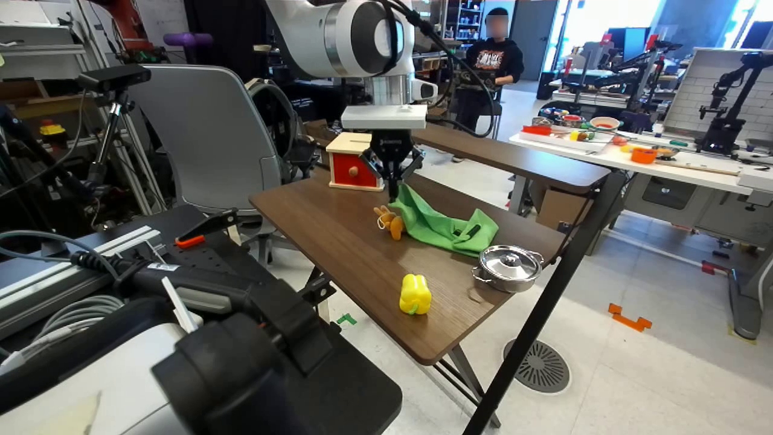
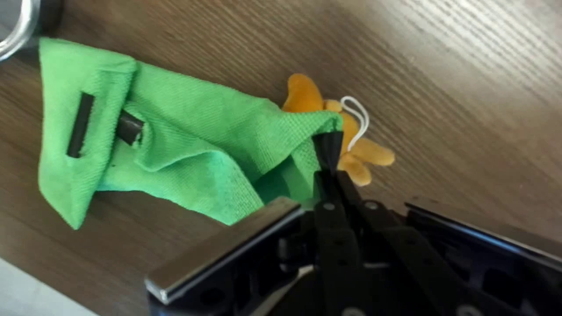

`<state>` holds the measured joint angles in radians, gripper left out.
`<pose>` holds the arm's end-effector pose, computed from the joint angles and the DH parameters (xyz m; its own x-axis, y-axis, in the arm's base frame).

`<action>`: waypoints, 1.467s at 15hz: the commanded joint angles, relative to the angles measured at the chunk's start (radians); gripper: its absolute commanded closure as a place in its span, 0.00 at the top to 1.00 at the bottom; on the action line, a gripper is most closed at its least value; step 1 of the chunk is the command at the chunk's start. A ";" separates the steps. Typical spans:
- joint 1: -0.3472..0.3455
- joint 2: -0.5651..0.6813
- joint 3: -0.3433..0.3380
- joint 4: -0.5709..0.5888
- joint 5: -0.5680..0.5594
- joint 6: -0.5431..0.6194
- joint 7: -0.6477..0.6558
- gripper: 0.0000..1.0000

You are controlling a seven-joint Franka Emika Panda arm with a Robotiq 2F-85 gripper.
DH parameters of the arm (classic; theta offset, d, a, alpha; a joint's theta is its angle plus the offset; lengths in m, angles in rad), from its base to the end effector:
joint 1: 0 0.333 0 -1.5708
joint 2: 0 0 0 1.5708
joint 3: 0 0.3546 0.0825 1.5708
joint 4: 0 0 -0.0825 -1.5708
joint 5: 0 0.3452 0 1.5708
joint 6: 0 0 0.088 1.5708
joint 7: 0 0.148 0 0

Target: Unfold the green towel

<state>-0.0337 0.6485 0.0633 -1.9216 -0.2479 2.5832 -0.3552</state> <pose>0.6260 0.0157 0.1740 0.8363 0.5477 -0.0258 0.5476 -0.8316 0.0926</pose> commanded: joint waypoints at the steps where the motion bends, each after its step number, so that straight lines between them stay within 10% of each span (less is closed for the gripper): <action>1: -0.052 0.026 0.062 0.004 0.020 -0.092 -0.183 0.01; 8: -0.058 0.077 0.049 0.089 0.015 -0.222 -0.299 0.01; 9: -0.060 0.083 0.049 0.099 0.019 -0.237 -0.310 0.29; 19: -0.119 -0.089 0.111 0.010 0.160 -0.253 -0.421 0.95; 22: -0.133 -0.170 0.091 -0.010 0.239 -0.245 -0.381 1.00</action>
<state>-0.1361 0.5811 0.1565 -1.8710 -0.0823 2.3363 -0.7457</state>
